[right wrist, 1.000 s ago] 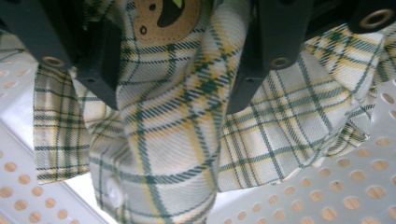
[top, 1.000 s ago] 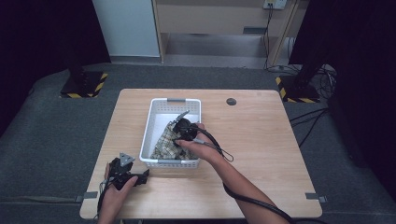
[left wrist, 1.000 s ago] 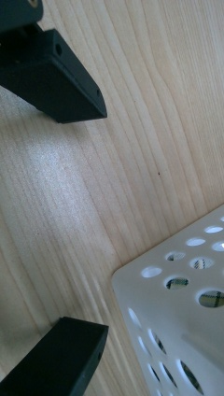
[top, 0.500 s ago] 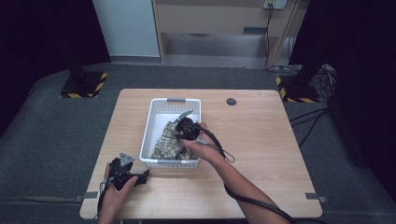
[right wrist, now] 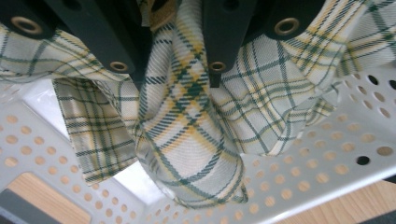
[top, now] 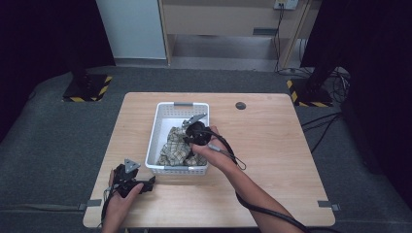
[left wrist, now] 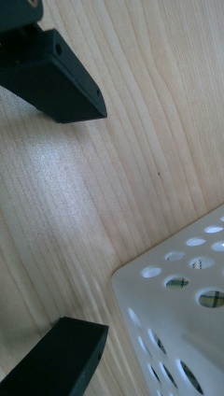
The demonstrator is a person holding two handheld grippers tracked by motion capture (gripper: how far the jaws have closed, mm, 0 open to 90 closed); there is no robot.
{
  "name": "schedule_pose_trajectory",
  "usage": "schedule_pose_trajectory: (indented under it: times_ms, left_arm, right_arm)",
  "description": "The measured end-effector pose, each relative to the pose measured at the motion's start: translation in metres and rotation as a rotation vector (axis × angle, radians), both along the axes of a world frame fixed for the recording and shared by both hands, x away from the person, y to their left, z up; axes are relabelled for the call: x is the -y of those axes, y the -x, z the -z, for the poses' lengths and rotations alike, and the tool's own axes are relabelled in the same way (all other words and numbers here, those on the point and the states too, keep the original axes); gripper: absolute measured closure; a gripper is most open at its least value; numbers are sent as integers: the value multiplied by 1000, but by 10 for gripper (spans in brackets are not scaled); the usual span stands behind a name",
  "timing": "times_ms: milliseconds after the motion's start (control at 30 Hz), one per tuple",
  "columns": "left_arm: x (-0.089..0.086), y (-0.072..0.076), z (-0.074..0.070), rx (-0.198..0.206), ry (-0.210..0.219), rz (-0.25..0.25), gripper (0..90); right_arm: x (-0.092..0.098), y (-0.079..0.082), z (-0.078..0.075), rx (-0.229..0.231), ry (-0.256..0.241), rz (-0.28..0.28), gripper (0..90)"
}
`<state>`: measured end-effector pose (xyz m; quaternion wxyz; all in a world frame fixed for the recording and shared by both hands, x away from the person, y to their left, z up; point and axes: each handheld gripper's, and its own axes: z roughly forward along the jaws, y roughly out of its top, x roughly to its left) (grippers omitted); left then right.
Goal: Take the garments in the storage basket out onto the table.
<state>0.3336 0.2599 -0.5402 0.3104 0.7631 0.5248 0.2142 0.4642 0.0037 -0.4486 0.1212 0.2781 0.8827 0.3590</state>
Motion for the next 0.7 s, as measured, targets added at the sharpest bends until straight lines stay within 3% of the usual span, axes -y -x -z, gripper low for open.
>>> schedule_pose_trajectory:
  times_ms: [367, 700]
  left_arm:
    - [0, 0, 0, -1, -1, 1, 0]
    - [0, 0, 0, -1, -1, 1, 0]
  right_arm:
    - [16, 5, -21, 6, -85, 0, 813]
    - [26, 12, -44, 38, -119, -8, 813]
